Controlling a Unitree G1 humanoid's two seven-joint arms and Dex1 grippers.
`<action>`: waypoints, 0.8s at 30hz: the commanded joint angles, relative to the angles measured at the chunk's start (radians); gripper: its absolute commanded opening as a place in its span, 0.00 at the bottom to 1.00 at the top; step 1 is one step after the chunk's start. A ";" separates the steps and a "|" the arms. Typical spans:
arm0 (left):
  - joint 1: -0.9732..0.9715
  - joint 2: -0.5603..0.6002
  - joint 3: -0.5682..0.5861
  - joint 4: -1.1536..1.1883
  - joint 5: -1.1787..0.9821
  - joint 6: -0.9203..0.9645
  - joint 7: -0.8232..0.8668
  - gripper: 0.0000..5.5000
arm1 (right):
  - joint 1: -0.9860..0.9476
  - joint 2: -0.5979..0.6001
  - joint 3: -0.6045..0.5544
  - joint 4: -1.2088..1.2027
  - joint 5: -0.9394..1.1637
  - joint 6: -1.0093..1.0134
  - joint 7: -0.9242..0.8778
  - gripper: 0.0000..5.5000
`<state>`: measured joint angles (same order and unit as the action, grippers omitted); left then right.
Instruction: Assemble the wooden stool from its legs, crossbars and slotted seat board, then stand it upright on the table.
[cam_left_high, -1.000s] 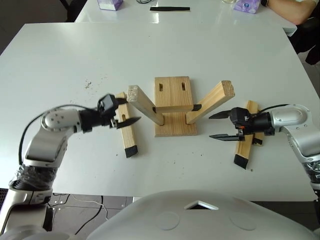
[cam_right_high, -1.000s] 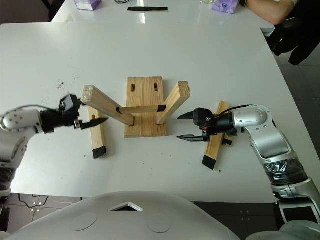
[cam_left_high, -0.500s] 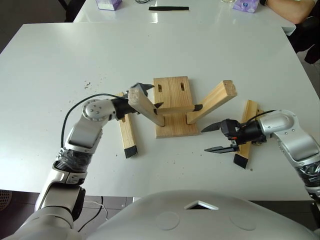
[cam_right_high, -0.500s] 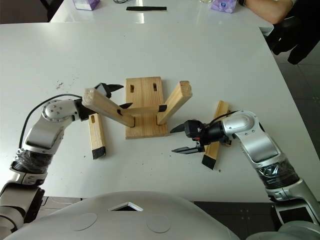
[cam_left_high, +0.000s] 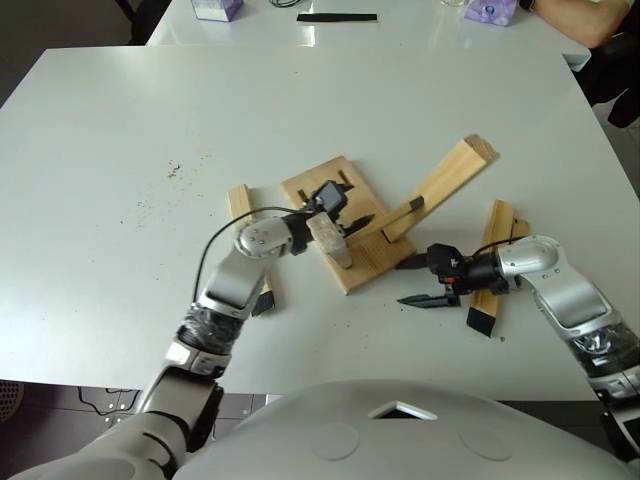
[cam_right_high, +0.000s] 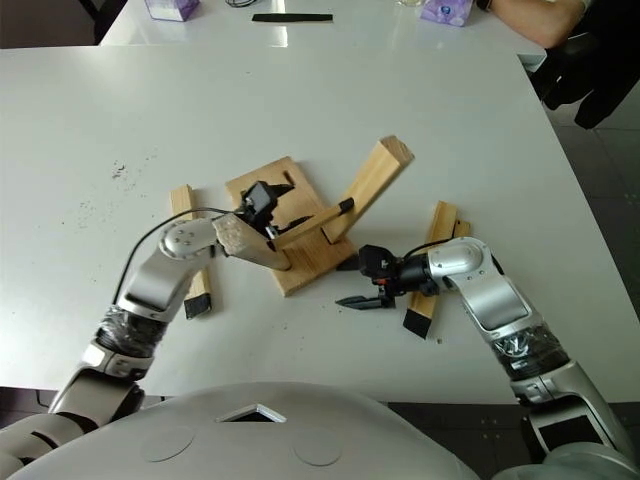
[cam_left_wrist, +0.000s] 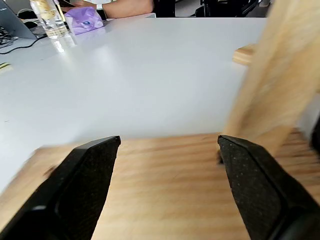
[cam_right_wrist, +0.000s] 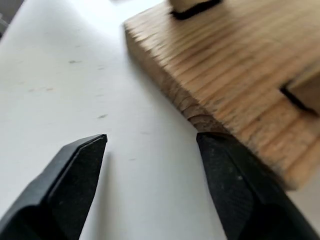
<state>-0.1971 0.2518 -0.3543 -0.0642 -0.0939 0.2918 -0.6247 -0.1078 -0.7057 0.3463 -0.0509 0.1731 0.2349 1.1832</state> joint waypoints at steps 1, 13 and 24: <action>-0.023 -0.010 -0.026 0.041 0.035 -0.005 0.005 0.66 | -0.071 0.028 -0.016 0.106 -0.058 -0.041 -0.058 0.61; -0.122 -0.080 0.041 0.184 0.038 -0.036 0.061 0.66 | -0.204 0.135 -0.089 0.313 -0.137 -0.137 -0.270 0.61; -0.194 0.170 0.240 0.195 -0.034 -0.094 -0.115 0.66 | 0.004 -0.036 -0.064 -0.046 -0.021 -0.035 -0.006 0.61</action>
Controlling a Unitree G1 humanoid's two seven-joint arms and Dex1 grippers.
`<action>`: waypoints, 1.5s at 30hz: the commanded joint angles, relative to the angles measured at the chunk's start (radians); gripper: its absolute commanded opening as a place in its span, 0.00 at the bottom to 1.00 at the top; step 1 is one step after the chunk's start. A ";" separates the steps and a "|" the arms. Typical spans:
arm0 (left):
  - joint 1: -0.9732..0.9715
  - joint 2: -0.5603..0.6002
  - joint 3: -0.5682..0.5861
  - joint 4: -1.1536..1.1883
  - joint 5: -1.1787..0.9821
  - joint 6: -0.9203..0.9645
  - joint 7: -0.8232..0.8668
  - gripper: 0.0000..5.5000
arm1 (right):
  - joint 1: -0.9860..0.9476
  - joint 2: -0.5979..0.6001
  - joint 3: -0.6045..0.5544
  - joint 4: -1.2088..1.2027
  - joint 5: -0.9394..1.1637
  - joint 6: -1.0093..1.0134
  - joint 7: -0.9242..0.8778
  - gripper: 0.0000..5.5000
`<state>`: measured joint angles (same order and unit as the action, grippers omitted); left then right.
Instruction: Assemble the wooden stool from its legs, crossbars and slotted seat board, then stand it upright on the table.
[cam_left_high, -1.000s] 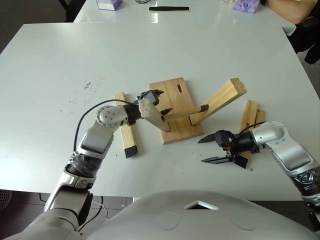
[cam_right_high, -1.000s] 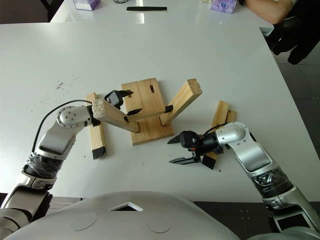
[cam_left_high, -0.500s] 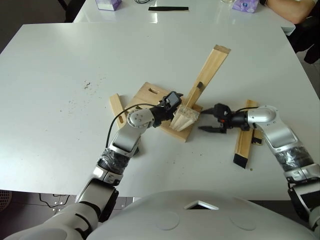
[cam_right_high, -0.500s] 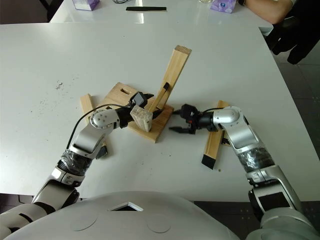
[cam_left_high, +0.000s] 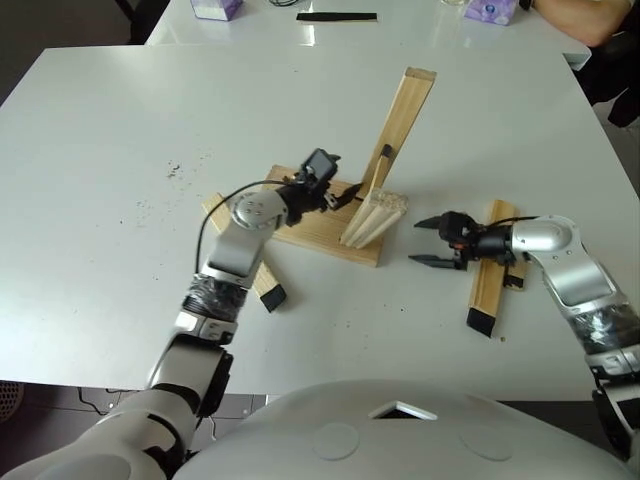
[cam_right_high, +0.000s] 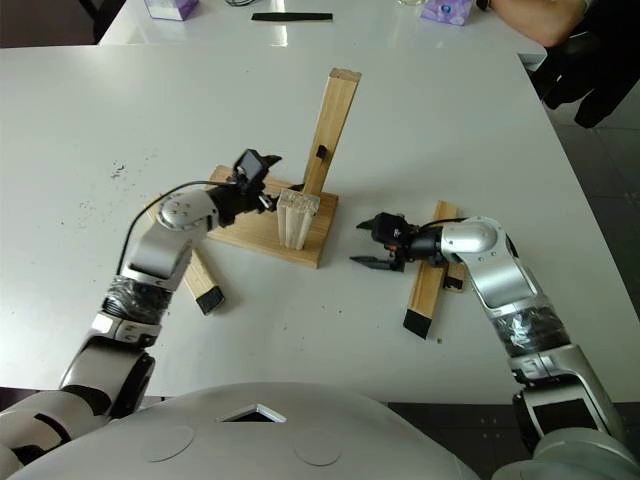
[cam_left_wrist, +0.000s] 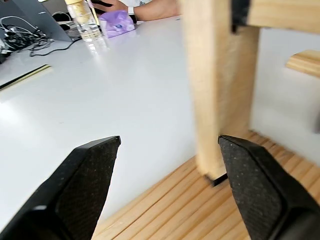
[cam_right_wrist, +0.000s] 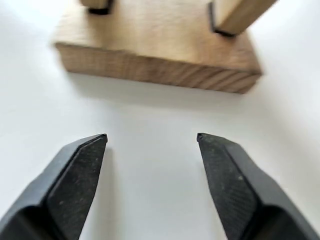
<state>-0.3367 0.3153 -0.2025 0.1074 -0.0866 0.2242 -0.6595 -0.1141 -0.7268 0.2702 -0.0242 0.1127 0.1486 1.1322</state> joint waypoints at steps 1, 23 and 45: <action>-0.087 0.137 0.116 0.063 -0.045 -0.045 -0.092 0.66 | 0.009 -0.006 0.019 -0.083 0.044 0.068 0.048 0.61; -0.175 0.341 -0.051 0.623 0.363 -0.556 -0.035 0.66 | 0.031 0.023 0.038 -0.180 0.097 0.161 0.053 0.61; 0.125 0.468 -0.019 -0.118 0.077 -0.241 -0.485 0.66 | 0.066 -0.090 -0.044 -0.150 0.119 0.126 0.106 0.61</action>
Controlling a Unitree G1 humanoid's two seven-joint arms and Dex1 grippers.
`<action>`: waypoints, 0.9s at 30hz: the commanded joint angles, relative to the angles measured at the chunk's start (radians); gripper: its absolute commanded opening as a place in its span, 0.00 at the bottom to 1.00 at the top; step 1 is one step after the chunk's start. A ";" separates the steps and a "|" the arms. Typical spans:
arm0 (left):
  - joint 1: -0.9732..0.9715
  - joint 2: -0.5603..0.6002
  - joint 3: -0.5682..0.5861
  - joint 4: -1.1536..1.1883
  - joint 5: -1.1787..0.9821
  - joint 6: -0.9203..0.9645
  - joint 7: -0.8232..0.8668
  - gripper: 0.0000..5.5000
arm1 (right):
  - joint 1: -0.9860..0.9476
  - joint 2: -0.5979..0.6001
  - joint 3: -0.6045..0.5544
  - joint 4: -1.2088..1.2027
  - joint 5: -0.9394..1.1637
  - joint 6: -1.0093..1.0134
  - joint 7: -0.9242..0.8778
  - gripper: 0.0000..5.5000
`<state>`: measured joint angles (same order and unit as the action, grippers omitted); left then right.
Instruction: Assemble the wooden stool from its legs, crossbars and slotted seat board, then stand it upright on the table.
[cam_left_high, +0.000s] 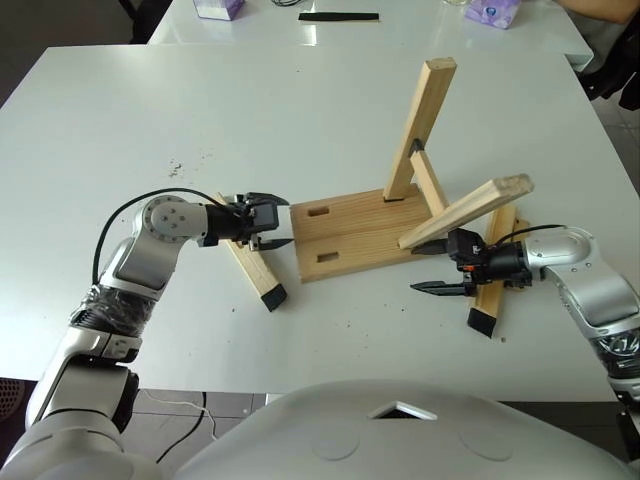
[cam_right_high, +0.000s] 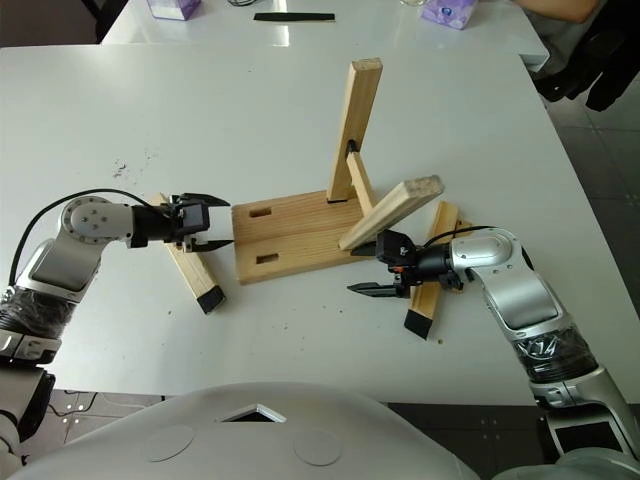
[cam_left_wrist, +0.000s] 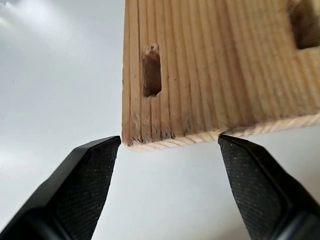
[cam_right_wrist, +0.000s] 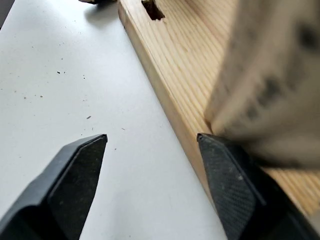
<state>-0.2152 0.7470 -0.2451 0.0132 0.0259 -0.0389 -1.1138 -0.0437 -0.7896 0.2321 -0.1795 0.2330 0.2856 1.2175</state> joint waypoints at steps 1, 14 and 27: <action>-0.001 0.039 0.033 -0.030 -0.053 0.036 -0.041 0.66 | -0.004 -0.033 -0.006 0.008 -0.003 -0.014 0.026 0.61; -0.389 -0.173 0.099 0.324 0.050 -0.030 0.388 0.66 | -0.062 -0.015 0.047 0.099 -0.100 -0.090 0.013 0.61; -0.218 -0.247 -0.084 0.624 0.199 -0.294 0.390 0.66 | -0.134 0.077 0.106 0.263 -0.246 -0.231 -0.125 0.61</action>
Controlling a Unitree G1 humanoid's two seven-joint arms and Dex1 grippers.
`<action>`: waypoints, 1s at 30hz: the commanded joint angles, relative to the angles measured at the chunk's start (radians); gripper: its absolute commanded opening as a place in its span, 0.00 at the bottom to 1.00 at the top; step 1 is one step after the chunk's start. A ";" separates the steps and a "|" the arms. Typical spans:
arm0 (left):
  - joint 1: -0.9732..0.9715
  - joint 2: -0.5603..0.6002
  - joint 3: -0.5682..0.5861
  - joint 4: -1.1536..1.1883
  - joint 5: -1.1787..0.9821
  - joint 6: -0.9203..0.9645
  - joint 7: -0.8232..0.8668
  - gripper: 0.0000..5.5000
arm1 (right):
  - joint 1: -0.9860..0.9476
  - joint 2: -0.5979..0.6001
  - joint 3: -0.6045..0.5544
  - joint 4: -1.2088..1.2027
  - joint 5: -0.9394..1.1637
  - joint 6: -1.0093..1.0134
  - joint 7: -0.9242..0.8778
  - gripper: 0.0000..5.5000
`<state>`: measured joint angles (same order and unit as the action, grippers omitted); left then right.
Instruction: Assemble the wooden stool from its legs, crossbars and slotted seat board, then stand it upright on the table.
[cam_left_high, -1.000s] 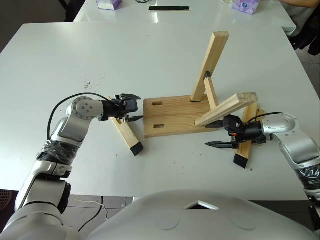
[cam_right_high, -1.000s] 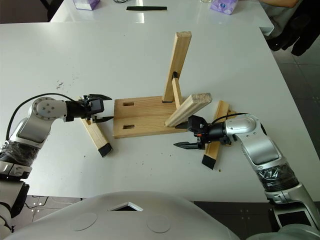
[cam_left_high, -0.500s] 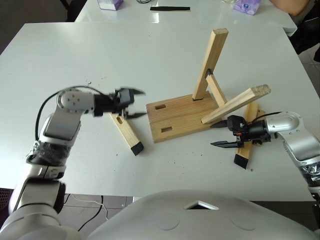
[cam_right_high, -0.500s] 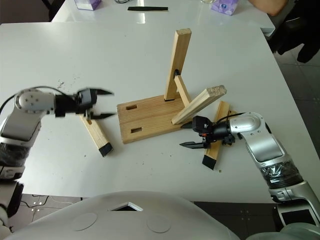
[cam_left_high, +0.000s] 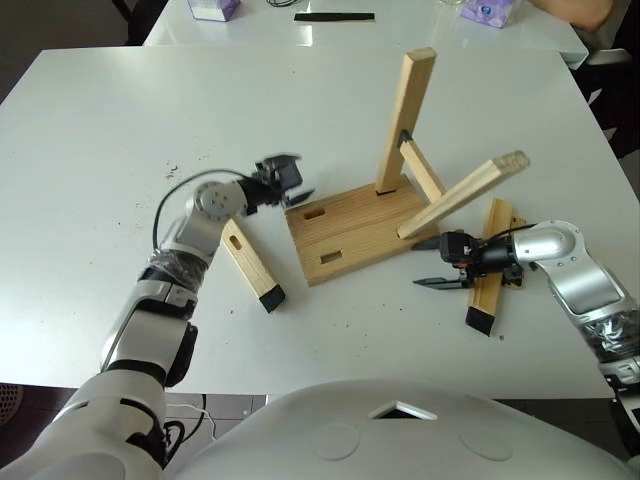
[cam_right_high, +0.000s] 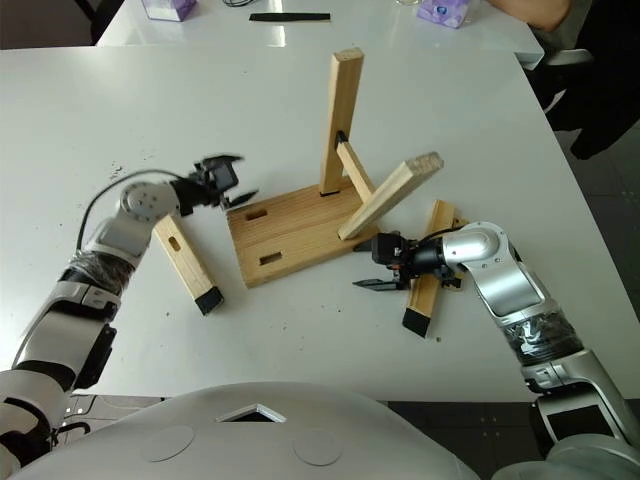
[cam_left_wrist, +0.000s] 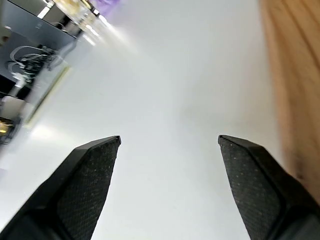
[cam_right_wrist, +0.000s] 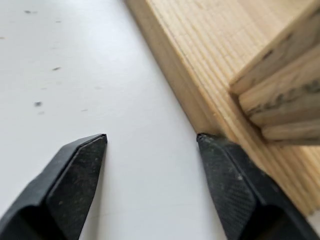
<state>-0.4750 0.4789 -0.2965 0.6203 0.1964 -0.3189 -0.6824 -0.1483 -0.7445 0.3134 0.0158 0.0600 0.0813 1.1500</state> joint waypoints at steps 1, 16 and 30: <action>0.056 0.027 -0.037 -0.003 0.025 -0.021 -0.057 0.66 | -0.047 0.049 0.035 0.094 -0.097 -0.046 -0.082 0.61; 0.231 0.097 -0.055 -0.463 -0.059 0.147 -0.221 0.66 | -0.144 0.169 0.093 0.275 -0.197 -0.122 -0.227 0.61; 0.383 0.158 -0.008 -0.660 -0.124 0.263 -0.254 0.66 | -0.048 0.106 0.093 0.110 -0.148 -0.100 -0.136 0.61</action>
<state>-0.1280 0.6396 -0.2821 0.0039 0.0922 -0.0698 -0.9158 -0.2371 -0.6520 0.3584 0.1138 -0.0703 -0.0371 0.9868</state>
